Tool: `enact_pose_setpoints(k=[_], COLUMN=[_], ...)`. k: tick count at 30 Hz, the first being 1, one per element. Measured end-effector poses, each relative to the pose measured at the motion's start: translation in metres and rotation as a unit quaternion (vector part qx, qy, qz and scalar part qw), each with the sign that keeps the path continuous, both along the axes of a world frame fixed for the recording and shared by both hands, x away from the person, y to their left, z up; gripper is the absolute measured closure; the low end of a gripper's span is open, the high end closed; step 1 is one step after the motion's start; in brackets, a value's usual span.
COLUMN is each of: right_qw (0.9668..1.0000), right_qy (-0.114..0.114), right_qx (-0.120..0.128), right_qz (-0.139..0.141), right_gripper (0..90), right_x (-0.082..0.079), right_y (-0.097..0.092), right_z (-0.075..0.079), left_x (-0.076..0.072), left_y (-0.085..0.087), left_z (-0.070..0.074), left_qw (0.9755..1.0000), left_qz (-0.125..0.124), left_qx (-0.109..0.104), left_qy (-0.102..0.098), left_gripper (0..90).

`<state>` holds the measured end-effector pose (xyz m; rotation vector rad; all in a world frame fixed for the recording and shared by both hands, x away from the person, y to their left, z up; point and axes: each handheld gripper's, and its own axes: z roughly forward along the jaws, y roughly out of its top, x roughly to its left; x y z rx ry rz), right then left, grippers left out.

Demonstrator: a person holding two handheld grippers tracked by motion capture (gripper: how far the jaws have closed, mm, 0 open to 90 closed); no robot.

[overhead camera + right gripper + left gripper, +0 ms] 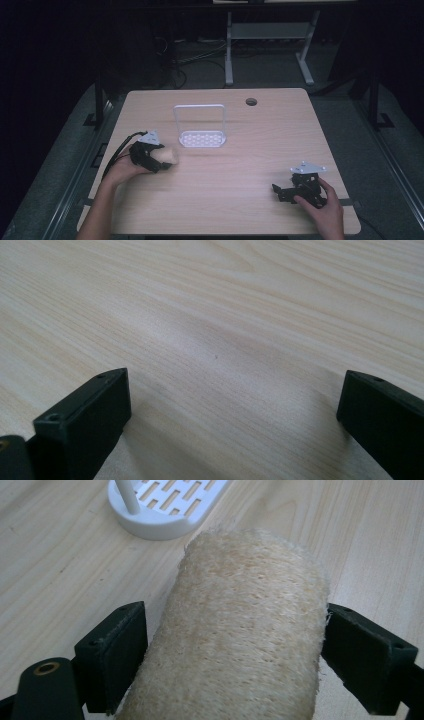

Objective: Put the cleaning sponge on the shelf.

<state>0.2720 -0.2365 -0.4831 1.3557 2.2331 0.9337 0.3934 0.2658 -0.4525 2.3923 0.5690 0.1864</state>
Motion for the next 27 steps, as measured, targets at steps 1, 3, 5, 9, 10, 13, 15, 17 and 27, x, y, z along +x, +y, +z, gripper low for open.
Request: enact_pose_setpoints(k=[1, 3, 5, 9, 10, 13, 15, 17, 27], right_qw=[1.0, 1.0, 1.0, 1.0, 1.0, 1.0, 1.0, 1.0, 1.0], right_qy=[0.001, 0.0, 0.0, 0.0, 0.0, 0.0, 0.0, 0.0, 0.0], right_qx=[0.0, 0.0, 0.0, 0.0, 0.0, 0.0, 0.0, 0.0, 0.0], right_qz=[0.0, 0.0, 0.0, 0.0, 0.0, 0.0, 0.0, 0.0, 0.0], right_gripper=[0.7, 0.7, 0.7, 0.7, 0.7, 0.7, 0.7, 0.7, 0.7], right_x=[-0.0001, 0.0, 0.0, 0.0, -0.0001, -0.0001, 0.0, -0.0001, -0.0001], right_y=[0.0001, 0.0001, 0.0, 0.0, 0.0, 0.0001, 0.0, 0.0, 0.0], right_z=[0.0001, 0.0001, 0.0001, 0.0, 0.0001, 0.0, 0.0, 0.0, 0.0], left_x=[0.0004, 0.0008, 0.0007, 0.0006, 0.0005, 0.0005, 0.0007, 0.0006, -0.0005], left_y=[-0.0002, -0.0005, -0.0009, -0.0012, -0.0012, -0.0013, -0.0012, -0.0012, -0.001], left_z=[-0.0003, -0.0006, -0.0013, -0.0021, -0.0021, -0.0023, -0.0025, -0.0025, -0.0017], left_qw=[1.0, 1.0, 1.0, 1.0, 1.0, 1.0, 1.0, 1.0, 0.9999], left_qz=[-0.003, -0.004, -0.002, 0.0, 0.0, 0.0, 0.0, 0.0, -0.002], left_qx=[0.002, 0.002, 0.001, 0.002, 0.003, 0.003, 0.003, 0.003, 0.002], left_qy=[0.0, 0.001, 0.002, 0.007, 0.007, 0.008, 0.008, 0.009, 0.012], left_gripper=[13.8, 13.9, 14.1, 14.4, 14.5, 15.0, 15.3, 15.6, 21.1])
